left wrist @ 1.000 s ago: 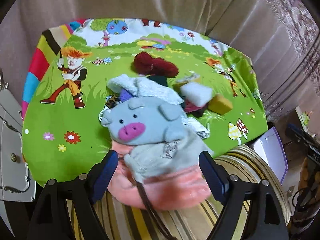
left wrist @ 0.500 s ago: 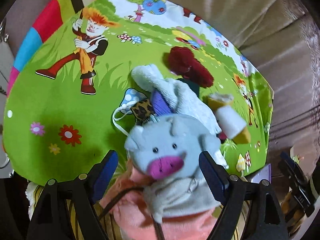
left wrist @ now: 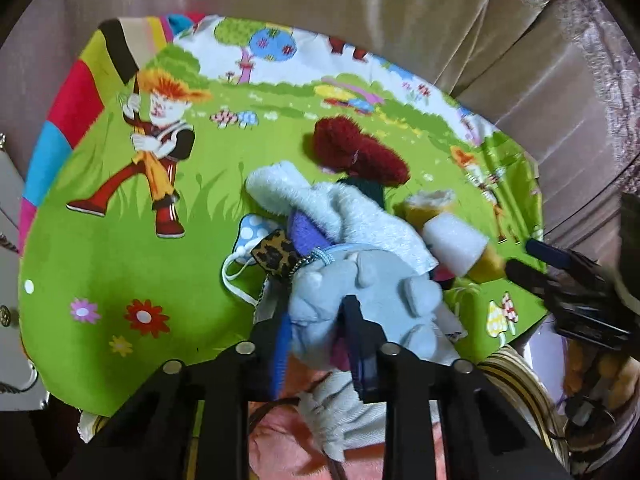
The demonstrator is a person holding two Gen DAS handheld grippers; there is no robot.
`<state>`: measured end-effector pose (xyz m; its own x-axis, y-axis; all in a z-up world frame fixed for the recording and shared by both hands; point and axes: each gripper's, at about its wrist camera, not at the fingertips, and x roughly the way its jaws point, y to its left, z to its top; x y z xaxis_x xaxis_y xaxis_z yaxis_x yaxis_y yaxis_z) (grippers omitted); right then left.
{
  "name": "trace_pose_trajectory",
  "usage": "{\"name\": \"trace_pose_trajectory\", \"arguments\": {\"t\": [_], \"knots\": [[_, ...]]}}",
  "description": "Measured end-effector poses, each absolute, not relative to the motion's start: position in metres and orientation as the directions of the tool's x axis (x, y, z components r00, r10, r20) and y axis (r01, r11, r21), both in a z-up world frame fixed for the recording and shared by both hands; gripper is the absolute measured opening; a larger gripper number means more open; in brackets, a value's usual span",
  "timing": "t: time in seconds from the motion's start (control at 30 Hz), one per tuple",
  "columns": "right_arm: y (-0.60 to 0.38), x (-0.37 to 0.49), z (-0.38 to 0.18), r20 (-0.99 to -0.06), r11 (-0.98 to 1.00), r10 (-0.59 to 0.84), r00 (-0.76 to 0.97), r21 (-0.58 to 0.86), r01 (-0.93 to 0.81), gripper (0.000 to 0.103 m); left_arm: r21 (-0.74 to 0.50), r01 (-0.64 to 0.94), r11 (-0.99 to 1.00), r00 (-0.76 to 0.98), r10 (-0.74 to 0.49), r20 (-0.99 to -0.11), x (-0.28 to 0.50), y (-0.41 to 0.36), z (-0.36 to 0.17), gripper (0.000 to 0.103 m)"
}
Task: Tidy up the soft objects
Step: 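Grasp the blue pig plush with the left tool while the right tool grasps the white foam cube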
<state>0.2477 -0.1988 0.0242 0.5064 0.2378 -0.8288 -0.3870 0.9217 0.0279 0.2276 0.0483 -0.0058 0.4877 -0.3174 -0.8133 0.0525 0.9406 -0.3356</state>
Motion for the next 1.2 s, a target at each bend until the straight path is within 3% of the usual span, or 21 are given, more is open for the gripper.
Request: {"name": "trace_pose_trajectory", "arguments": {"t": [0.3, 0.33, 0.4, 0.53, 0.67, 0.77, 0.83, 0.87, 0.93, 1.0, 1.2], "knots": [[-0.166, 0.270, 0.000, -0.844, 0.900, 0.183, 0.504, -0.062, -0.431, 0.082, -0.414, 0.121, 0.902, 0.509, -0.414, -0.755, 0.210, 0.047, 0.005, 0.021], [-0.163, 0.271, -0.004, -0.846, 0.898, 0.174, 0.504, -0.074, -0.434, 0.080, -0.433, 0.117, 0.894, 0.505, -0.429, -0.749, 0.210, 0.049, 0.003, 0.021], [-0.159, 0.273, -0.009, -0.852, 0.893, 0.167, 0.497, -0.084, -0.443, 0.054, -0.451, 0.111, 0.886, 0.498, -0.443, -0.746, 0.208, 0.049, 0.000, 0.021], [-0.161, 0.272, -0.014, -0.856, 0.891, 0.187, 0.481, -0.058, -0.449, 0.051, -0.453, 0.095, 0.886, 0.475, -0.440, -0.762, 0.207, 0.045, -0.010, 0.022], [-0.164, 0.263, -0.006, -0.840, 0.890, 0.219, 0.496, -0.036, -0.454, 0.051, -0.452, 0.071, 0.889, 0.468, -0.430, -0.772, 0.211, 0.046, -0.016, 0.033], [-0.167, 0.257, 0.001, -0.828, 0.893, 0.235, 0.509, -0.022, -0.449, 0.051, -0.453, 0.071, 0.889, 0.459, -0.432, -0.776, 0.213, 0.043, -0.018, 0.047], [-0.169, 0.251, 0.006, -0.821, 0.896, 0.246, 0.515, -0.010, -0.444, 0.050, -0.444, 0.076, 0.893, 0.455, -0.428, -0.781, 0.215, 0.040, -0.020, 0.048], [-0.171, 0.248, 0.008, -0.817, 0.897, 0.251, 0.519, -0.006, -0.442, 0.050, -0.437, 0.080, 0.896, 0.455, -0.423, -0.784, 0.216, 0.038, -0.020, 0.047], [-0.175, 0.240, 0.013, -0.811, 0.899, 0.260, 0.524, 0.006, -0.437, 0.050, -0.421, 0.079, 0.903, 0.459, -0.408, -0.789, 0.215, 0.036, -0.021, 0.029], [-0.179, 0.232, 0.017, -0.806, 0.903, 0.268, 0.529, 0.018, -0.429, 0.051, -0.433, 0.069, 0.899, 0.465, -0.413, -0.783, 0.213, 0.040, -0.020, 0.021], [-0.195, 0.202, 0.028, -0.788, 0.914, 0.270, 0.553, 0.030, -0.404, 0.051, -0.490, 0.060, 0.870, 0.523, -0.445, -0.727, 0.192, 0.048, -0.006, 0.018]]}}
